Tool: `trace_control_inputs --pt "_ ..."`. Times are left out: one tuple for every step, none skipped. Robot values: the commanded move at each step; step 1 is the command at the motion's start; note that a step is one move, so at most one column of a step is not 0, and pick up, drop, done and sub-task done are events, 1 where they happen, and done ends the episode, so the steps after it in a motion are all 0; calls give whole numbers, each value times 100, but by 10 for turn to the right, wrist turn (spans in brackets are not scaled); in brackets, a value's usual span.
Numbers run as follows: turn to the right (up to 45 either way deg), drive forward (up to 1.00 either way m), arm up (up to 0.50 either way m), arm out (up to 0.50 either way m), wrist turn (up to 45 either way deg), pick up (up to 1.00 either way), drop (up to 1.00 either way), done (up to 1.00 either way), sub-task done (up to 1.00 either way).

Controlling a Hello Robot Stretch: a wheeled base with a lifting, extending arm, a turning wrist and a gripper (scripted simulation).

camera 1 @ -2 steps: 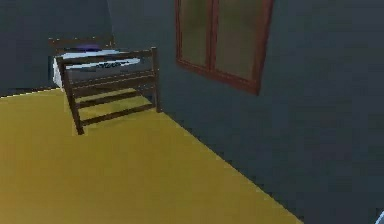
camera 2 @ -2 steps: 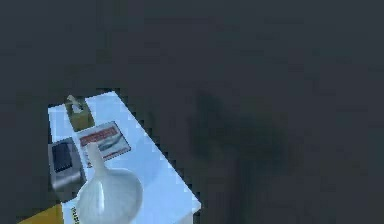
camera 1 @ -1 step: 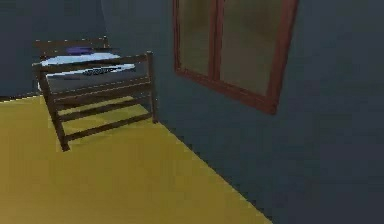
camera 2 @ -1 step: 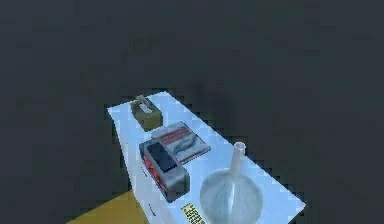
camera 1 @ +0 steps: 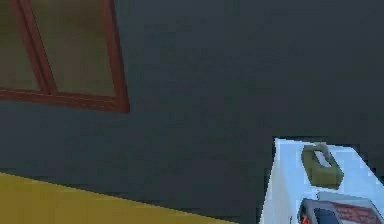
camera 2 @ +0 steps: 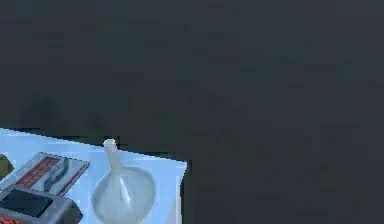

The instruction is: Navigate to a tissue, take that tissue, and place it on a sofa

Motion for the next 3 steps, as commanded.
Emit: trace_control_inputs --pt "0 55 0 0 0 0 0 0 0" --pt "-150 0 0 0 0 0 0 0 0" --pt "0 0 50 0 0 0 0 0 0"
